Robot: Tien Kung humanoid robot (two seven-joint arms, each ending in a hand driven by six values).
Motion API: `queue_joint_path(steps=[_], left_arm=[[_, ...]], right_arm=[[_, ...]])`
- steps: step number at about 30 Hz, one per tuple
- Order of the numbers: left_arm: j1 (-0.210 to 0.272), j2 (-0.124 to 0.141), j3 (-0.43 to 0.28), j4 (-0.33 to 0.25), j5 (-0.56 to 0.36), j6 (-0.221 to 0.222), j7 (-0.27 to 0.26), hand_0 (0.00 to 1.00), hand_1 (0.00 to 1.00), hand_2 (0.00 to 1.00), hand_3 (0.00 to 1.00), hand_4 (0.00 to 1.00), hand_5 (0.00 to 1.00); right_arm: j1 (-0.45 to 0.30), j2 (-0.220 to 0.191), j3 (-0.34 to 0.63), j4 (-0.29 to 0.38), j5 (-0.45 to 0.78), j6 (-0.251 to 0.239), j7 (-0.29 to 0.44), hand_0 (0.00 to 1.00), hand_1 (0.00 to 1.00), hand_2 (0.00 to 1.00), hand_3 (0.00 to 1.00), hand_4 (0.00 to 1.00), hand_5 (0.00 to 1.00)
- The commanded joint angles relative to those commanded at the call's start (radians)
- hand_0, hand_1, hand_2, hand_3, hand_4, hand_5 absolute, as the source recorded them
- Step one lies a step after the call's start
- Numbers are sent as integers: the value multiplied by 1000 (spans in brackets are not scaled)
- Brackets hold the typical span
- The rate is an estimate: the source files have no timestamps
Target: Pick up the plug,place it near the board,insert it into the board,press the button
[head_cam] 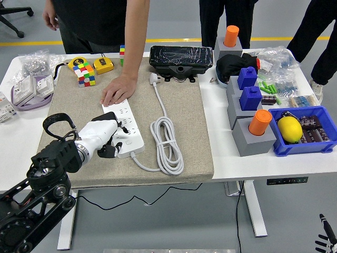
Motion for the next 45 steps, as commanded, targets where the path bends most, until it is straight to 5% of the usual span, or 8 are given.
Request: queue_joint_path(steps=[6, 9, 14, 15, 27, 38, 39, 45], left_arm=[[5, -2, -23, -29, 3, 27, -16, 176, 21, 118, 724, 541, 2], [14, -14, -44, -26, 9, 87, -50, 224, 97, 189, 593, 542, 2], [29, -40, -98, -29, 10, 149, -93, 224, 97, 189, 593, 542, 2], [29, -42, -105, -30, 10, 155, -96, 426, 485, 541, 633, 522, 13], [35, -35, -103, -35, 1, 141, -95, 495, 585, 609, 645, 612, 91], [46, -27, -71, -37, -3, 89, -87, 336, 430, 516, 649, 562, 78], [47, -27, -66, -35, -6, 84, -87, 210, 107, 227, 715, 558, 2], [44, -25, -47, -14, -26, 64, -88, 177, 42, 164, 763, 625, 2]], right_arm=[[0, 0, 0, 0, 1, 0, 0, 797, 763, 748, 809, 998, 998], [0, 1, -1, 0, 1, 0, 1, 797, 763, 747, 809, 998, 998], [-2, 2, -1, 0, 2, 0, 2, 797, 763, 747, 809, 998, 998], [-2, 2, 0, 0, 0, 1, 1, 797, 762, 748, 809, 998, 998], [-6, 4, -2, 0, 3, 1, 0, 797, 758, 747, 809, 998, 998], [-7, 2, -7, 0, 5, 1, -1, 798, 757, 747, 809, 998, 998], [-8, 3, -6, 0, 5, 1, -1, 799, 755, 747, 809, 998, 998], [-7, 2, -7, 0, 6, 1, -1, 799, 753, 747, 809, 998, 998]])
